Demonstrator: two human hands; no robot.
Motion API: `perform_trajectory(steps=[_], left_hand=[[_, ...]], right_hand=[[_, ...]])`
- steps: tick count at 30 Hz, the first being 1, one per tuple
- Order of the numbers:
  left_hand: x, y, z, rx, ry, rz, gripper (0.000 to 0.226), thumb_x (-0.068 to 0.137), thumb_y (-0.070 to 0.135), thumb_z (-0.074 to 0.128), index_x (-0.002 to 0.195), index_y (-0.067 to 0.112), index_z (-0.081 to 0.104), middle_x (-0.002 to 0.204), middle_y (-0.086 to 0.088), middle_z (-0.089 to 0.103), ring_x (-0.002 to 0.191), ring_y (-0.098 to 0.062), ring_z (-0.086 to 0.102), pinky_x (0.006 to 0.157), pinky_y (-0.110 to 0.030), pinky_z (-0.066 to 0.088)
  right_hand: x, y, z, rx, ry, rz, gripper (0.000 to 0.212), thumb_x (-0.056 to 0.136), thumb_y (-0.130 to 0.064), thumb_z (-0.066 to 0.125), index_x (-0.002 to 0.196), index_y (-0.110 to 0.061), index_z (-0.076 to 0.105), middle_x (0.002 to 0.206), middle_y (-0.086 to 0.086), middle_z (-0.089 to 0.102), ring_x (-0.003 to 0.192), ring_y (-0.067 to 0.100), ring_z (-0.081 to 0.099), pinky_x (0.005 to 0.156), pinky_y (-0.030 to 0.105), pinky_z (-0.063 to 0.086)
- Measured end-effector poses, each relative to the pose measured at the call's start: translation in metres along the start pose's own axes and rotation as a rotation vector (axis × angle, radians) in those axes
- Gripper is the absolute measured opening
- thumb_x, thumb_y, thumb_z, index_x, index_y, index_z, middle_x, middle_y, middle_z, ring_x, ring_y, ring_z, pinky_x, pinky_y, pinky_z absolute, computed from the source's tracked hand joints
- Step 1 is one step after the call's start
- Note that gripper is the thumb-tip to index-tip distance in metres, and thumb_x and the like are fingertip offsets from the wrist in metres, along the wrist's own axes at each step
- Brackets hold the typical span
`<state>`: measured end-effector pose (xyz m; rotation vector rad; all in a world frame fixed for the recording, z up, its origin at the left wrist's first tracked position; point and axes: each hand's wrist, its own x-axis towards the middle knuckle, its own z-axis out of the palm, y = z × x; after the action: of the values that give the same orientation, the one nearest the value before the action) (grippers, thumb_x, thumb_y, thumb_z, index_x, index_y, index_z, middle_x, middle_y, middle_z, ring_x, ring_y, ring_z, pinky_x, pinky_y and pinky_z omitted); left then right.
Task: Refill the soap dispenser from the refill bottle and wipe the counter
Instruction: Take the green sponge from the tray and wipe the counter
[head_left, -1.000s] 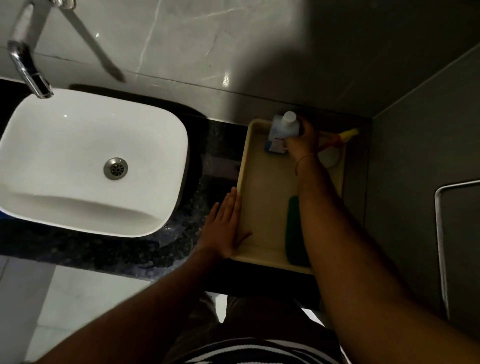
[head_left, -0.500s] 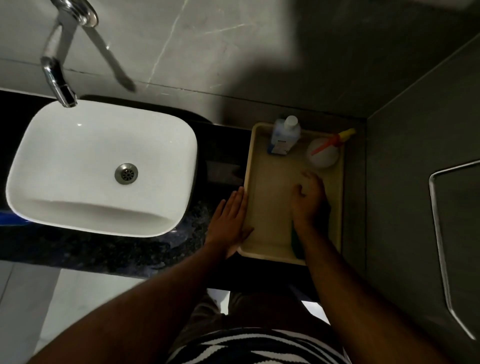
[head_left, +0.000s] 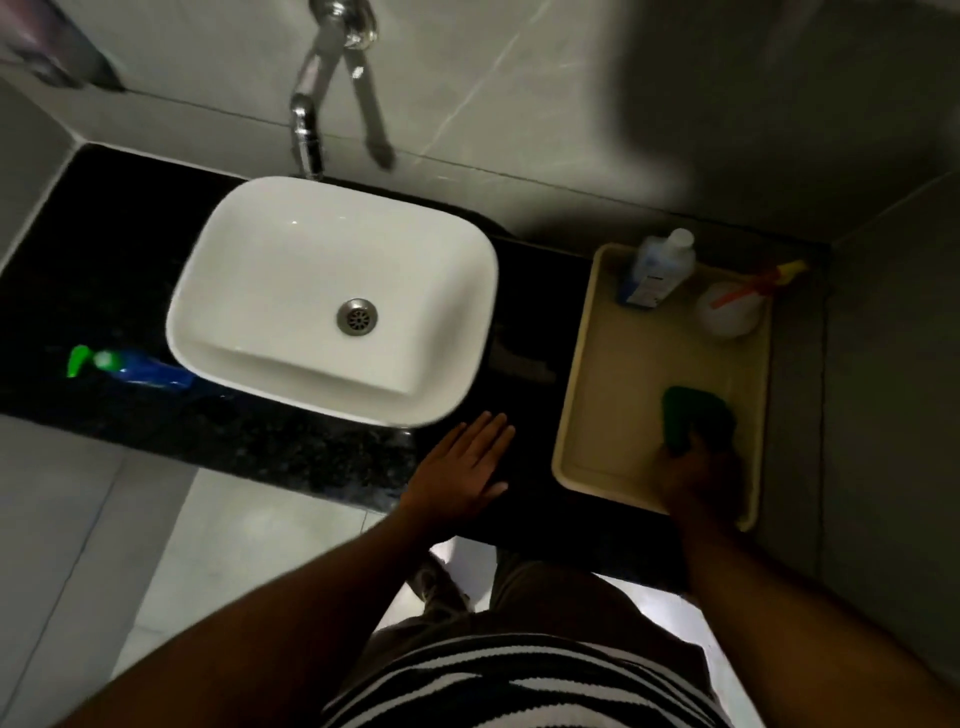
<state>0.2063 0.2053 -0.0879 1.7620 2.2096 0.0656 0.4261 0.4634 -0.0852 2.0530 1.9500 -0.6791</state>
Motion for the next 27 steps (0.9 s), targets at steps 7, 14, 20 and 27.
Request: perform_trajectory(steps=[7,14,20,27], left_hand=[[-0.111,-0.061,0.006,-0.025,0.038,-0.319,0.063,0.105,0.049,0.042,0.157,0.015,0.051,0.163,-0.01,0.049,0.151,-0.04,0.046,0.12,-0.056,0.041],[-0.176,-0.114,0.021,-0.139,0.099,-0.853,0.077,0.102,0.056,0.035,0.163,0.01,0.038,0.17,-0.012,0.037,0.157,-0.034,0.036,0.124,-0.052,0.032],[-0.19,-0.154,0.027,-0.196,0.019,-0.895,0.096,0.094,0.067,0.008,0.166,0.007,0.03,0.174,-0.014,0.025,0.162,-0.035,0.025,0.127,-0.051,0.028],[-0.205,-0.183,0.043,-0.016,-0.041,-0.716,0.105,0.094,0.071,0.055,0.167,0.002,0.023,0.174,-0.021,0.018,0.16,-0.04,0.027,0.125,-0.056,0.031]], right_hand=[[-0.006,-0.007,-0.018,0.36,0.033,-0.101,0.053,0.106,-0.035,0.052,0.153,-0.011,0.045,0.15,0.022,0.051,0.136,0.044,0.051,0.114,0.055,0.042],[-0.121,-0.063,-0.024,0.553,0.177,-0.319,0.037,0.1,-0.02,0.063,0.133,-0.003,0.062,0.125,0.022,0.061,0.114,0.036,0.059,0.092,0.032,0.037],[-0.204,-0.109,0.054,0.525,0.03,-0.53,0.052,0.096,-0.019,0.069,0.147,-0.023,0.057,0.134,0.007,0.037,0.115,0.015,0.045,0.106,0.023,0.033],[-0.178,-0.097,0.144,0.101,-0.021,-0.564,0.05,0.095,-0.03,0.071,0.144,-0.028,0.061,0.154,0.02,0.031,0.139,0.044,0.042,0.12,0.049,0.036]])
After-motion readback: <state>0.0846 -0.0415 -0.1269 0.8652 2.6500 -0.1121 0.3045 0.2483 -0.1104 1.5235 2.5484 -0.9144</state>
